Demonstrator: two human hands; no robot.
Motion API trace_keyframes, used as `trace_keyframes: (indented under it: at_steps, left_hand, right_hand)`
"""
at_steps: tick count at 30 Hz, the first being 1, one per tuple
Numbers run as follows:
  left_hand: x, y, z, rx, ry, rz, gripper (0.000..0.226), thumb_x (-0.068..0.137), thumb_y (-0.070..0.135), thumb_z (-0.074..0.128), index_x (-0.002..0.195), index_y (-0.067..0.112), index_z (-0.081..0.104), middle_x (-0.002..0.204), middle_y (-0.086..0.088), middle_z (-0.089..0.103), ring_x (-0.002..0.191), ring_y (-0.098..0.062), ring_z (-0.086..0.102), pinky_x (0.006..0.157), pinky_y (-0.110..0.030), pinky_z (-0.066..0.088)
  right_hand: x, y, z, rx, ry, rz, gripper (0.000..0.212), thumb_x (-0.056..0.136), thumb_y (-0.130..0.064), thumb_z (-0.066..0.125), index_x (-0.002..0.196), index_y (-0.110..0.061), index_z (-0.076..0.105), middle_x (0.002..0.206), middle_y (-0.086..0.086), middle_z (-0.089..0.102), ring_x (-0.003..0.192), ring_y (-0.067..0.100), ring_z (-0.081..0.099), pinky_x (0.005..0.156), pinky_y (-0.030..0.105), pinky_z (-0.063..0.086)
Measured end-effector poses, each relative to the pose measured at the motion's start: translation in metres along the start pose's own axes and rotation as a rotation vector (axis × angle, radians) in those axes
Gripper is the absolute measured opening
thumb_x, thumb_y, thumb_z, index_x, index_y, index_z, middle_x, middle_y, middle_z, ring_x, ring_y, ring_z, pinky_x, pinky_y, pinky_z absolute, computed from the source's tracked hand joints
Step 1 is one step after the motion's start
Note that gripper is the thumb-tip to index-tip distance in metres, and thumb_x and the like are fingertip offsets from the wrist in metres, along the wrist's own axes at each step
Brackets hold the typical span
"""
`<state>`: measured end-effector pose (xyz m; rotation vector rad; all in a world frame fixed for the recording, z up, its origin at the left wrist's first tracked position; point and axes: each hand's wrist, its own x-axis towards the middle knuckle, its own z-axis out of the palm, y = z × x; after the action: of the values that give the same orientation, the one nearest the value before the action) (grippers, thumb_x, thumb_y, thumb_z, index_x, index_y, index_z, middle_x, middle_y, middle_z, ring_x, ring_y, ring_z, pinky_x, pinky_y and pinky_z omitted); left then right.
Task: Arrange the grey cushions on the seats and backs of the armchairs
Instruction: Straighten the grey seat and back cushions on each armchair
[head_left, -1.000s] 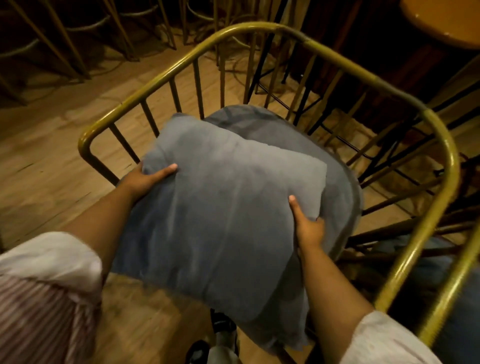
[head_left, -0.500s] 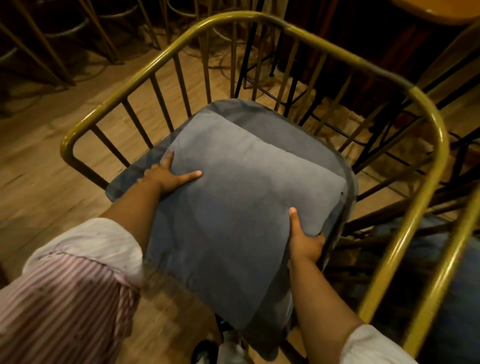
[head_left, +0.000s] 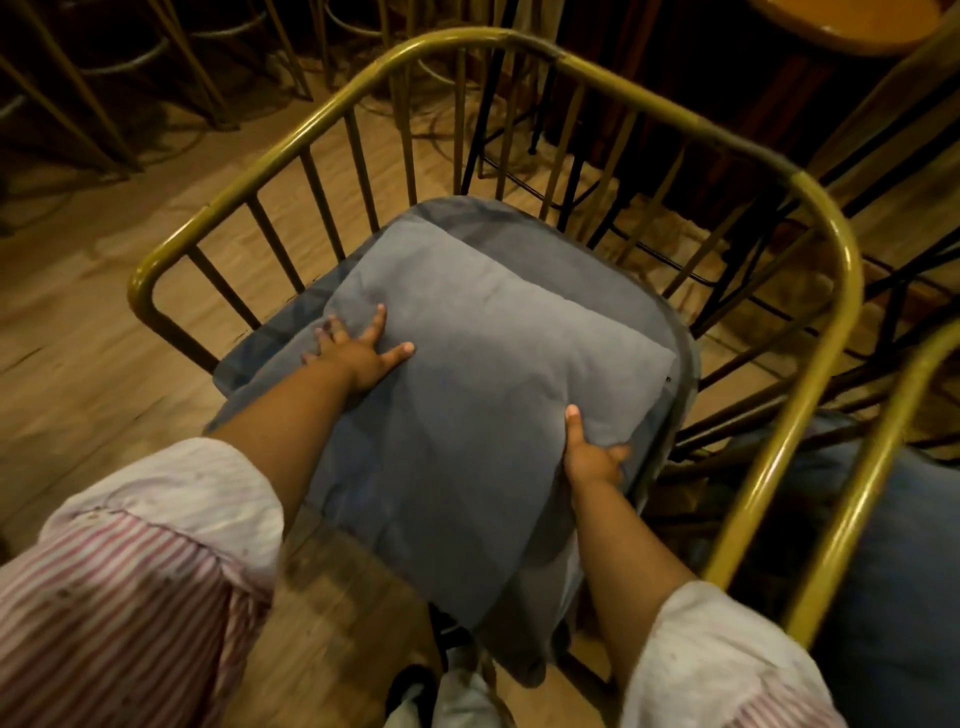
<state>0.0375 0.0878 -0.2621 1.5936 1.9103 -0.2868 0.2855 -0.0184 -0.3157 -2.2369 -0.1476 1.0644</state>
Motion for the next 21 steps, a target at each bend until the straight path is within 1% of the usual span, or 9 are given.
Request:
trace_keyframes:
  at_steps: [2,5,7,9,10,11,14,17,21]
  left_hand:
    - [-0.019,0.006,0.001,0.032,-0.08,0.044,0.079,0.087,0.067,0.035,0.149,0.04,-0.007,0.159,-0.018,-0.019,0.146,-0.042,-0.012,0.119,-0.054,0.0]
    - [-0.059,0.017,-0.005,0.037,-0.193,0.172,0.075,0.093,0.052,0.04,0.153,0.028,0.001,0.162,-0.016,-0.003,0.149,-0.035,0.003,0.12,-0.04,0.008]
    - [-0.093,0.027,-0.012,-0.008,-0.206,0.264,0.072,0.096,0.044,0.042,0.153,0.018,0.008,0.161,-0.012,0.011,0.149,-0.027,0.015,0.118,-0.032,0.013]
    - [-0.131,0.041,-0.021,-0.021,-0.172,0.324,0.069,0.096,0.042,0.043,0.152,0.012,0.015,0.16,-0.012,0.018,0.147,-0.028,0.02,0.117,-0.032,0.016]
    - [-0.15,0.049,-0.025,-0.021,-0.153,0.346,0.068,0.096,0.042,0.044,0.151,0.011,0.019,0.159,-0.013,0.021,0.146,-0.029,0.023,0.116,-0.033,0.018]
    - [-0.167,0.057,-0.027,-0.023,-0.138,0.373,0.067,0.096,0.042,0.045,0.15,0.01,0.023,0.158,-0.013,0.025,0.145,-0.03,0.026,0.115,-0.034,0.02]
    - [-0.216,0.086,-0.03,-0.05,-0.116,0.5,0.062,0.096,0.041,0.044,0.147,0.008,0.032,0.155,-0.013,0.032,0.141,-0.029,0.033,0.113,-0.034,0.025]
    - [-0.249,0.122,-0.028,-0.065,-0.11,0.618,0.057,0.097,0.041,0.042,0.144,0.009,0.037,0.152,-0.013,0.037,0.139,-0.029,0.036,0.112,-0.033,0.027]
    - [-0.289,0.186,-0.018,-0.025,-0.151,0.813,0.057,0.096,0.042,0.042,0.141,0.007,0.042,0.147,-0.014,0.045,0.136,-0.028,0.042,0.11,-0.033,0.03]
  right_hand:
    - [-0.007,-0.011,-0.008,-0.094,-0.059,-0.015,0.095,0.083,-0.057,0.057,0.15,-0.009,0.011,0.155,0.022,0.023,0.139,0.041,0.029,0.111,0.047,0.027]
    - [-0.025,-0.029,-0.034,-0.217,-0.183,-0.122,0.07,0.092,-0.051,0.045,0.14,0.0,0.039,0.148,0.022,0.039,0.133,0.038,0.04,0.109,0.039,0.033]
    - [-0.045,-0.037,-0.057,-0.337,-0.247,-0.244,0.059,0.096,-0.049,0.039,0.13,-0.002,0.052,0.14,0.022,0.049,0.127,0.036,0.046,0.099,0.036,0.039]
    - [-0.073,-0.04,-0.089,-0.399,-0.255,-0.367,0.045,0.095,-0.048,0.041,0.098,-0.008,0.063,0.11,0.018,0.064,0.109,0.033,0.055,0.076,0.032,0.042]
    - [-0.082,-0.038,-0.105,-0.386,-0.242,-0.418,0.043,0.095,-0.047,0.043,0.09,-0.01,0.064,0.098,0.014,0.066,0.102,0.032,0.057,0.068,0.03,0.039]
    - [-0.09,-0.035,-0.119,-0.369,-0.225,-0.47,0.043,0.094,-0.047,0.046,0.092,-0.01,0.067,0.097,0.013,0.067,0.1,0.032,0.059,0.067,0.029,0.037]
    - [-0.121,-0.028,-0.177,-0.307,-0.128,-0.592,0.045,0.092,-0.044,0.051,0.111,-0.006,0.066,0.105,0.014,0.067,0.1,0.03,0.061,0.072,0.027,0.037]
    - [-0.143,-0.019,-0.236,-0.251,0.001,-0.693,0.04,0.092,-0.034,0.056,0.119,-0.005,0.062,0.116,0.017,0.065,0.109,0.03,0.059,0.087,0.033,0.043]
    - [-0.159,0.001,-0.327,-0.181,0.17,-0.747,0.04,0.093,-0.031,0.055,0.123,-0.005,0.059,0.127,0.018,0.06,0.122,0.031,0.052,0.1,0.035,0.039]
